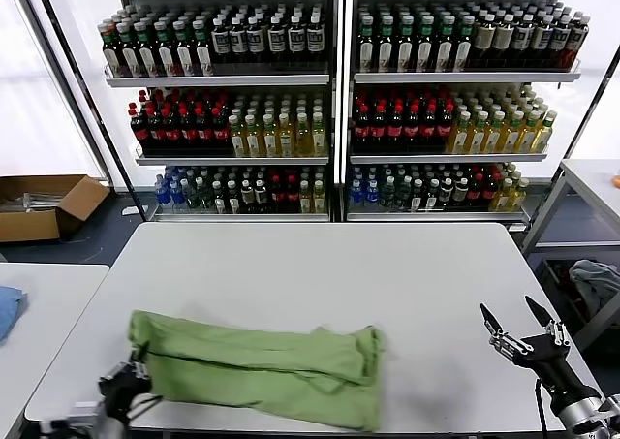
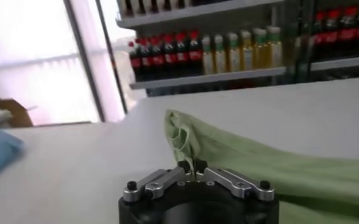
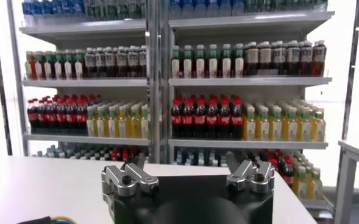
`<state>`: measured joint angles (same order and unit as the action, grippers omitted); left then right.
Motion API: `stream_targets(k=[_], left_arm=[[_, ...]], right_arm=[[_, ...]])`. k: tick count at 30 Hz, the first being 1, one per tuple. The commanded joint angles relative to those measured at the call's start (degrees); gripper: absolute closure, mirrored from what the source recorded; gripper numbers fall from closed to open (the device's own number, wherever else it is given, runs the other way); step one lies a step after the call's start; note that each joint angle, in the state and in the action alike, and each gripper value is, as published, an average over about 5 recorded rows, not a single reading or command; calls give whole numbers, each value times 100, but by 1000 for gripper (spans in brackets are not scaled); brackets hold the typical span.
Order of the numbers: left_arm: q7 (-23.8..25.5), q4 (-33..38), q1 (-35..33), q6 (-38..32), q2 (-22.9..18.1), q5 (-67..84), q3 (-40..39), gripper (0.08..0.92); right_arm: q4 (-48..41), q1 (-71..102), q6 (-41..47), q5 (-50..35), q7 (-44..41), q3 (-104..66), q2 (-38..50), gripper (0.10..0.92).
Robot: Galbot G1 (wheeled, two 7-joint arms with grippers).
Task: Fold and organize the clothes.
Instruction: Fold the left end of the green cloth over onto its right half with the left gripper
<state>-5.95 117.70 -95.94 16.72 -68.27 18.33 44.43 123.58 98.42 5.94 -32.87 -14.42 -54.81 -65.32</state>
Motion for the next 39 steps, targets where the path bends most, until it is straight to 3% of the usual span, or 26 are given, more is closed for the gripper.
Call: stream_targets(k=[1, 4, 7, 11, 16, 27, 39], left_arm=[[1083, -1439, 453, -74, 2001, 603, 2378, 907], [1087, -1095, 466, 5, 2068, 652, 2309, 907], [934, -346, 450, 84, 1839, 604, 1950, 907], [476, 741, 470, 245, 1436, 502, 1179, 907], [52, 1484, 421, 372, 1181, 434, 35, 907], [104, 1344, -62, 134, 101, -763, -1692, 907], [-282, 863, 166, 369, -472, -827, -2692, 907]], right_arm=[[54, -45, 4, -31, 4, 65, 7, 203], [101, -10, 0, -40, 3, 55, 8, 203], [130, 44, -9, -52, 2, 8, 5, 203], [161, 137, -19, -62, -1, -55, 7, 203], [198, 189, -21, -54, 1, -89, -2, 203], [282, 189, 9, -1, 8, -49, -71, 203], [327, 176, 60, 96, 24, 49, -142, 203]])
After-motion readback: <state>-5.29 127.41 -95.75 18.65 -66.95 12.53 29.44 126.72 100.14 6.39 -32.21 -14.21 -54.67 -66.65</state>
